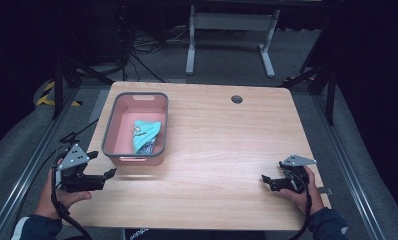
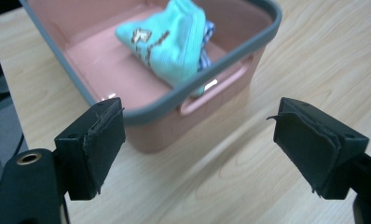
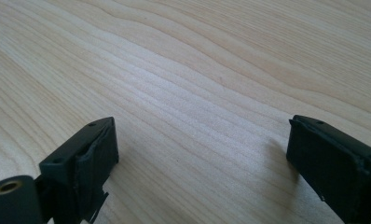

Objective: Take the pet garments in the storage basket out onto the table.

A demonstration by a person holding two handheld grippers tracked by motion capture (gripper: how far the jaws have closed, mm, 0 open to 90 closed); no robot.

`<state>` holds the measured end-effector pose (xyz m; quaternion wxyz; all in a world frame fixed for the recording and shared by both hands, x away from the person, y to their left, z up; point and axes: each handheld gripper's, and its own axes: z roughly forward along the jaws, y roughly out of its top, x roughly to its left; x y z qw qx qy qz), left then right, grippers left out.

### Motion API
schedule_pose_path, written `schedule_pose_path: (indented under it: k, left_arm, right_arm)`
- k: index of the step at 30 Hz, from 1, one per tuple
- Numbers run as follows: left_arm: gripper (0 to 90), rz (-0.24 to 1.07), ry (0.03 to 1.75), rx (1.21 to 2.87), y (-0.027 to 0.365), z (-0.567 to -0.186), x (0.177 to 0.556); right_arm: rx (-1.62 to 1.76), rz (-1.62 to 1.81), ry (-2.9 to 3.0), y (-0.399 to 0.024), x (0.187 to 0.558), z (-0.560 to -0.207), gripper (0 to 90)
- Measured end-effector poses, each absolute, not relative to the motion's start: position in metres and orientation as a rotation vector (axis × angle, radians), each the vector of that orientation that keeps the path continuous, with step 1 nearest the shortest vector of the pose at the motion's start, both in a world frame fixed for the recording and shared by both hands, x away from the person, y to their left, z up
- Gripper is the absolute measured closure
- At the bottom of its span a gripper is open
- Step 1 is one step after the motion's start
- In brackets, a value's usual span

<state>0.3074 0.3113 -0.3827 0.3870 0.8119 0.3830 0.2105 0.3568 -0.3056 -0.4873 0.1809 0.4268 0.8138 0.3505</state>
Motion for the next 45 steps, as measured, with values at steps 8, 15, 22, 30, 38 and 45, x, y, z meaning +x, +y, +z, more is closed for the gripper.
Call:
schedule_pose_path:
  k: [8, 15, 22, 30, 38, 45]
  left_arm:
    - [17.2, 0.538, 0.923, 2.063, 0.286, -0.366, 0.336]
    - [17.2, 0.506, 0.894, 2.135, 0.263, -0.368, 0.366]
    - [18.0, 0.481, 0.923, 2.197, 0.247, -0.37, 0.397]
    - [18.3, 0.449, 0.966, 2.29, 0.231, -0.378, 0.427]
    - [18.5, 0.38, 1.106, 2.374, 0.219, -0.392, 0.465]
    - [15.5, 0.314, 1.202, 2.473, 0.216, -0.407, 0.486]
  right_arm:
    - [1.205, 0.99, 2.299, -0.306, 0.357, -0.487, 9.2]
    - [1.203, 0.99, 2.301, -0.306, 0.357, -0.487, 9.2]
    - [1.203, 0.99, 2.301, -0.306, 0.357, -0.487, 9.2]
    - [1.202, 0.989, 2.302, -0.306, 0.357, -0.487, 9.2]
    - [1.202, 0.99, 2.302, -0.306, 0.357, -0.487, 9.2]
    - [1.2, 0.991, 2.304, -0.306, 0.357, -0.487, 9.2]
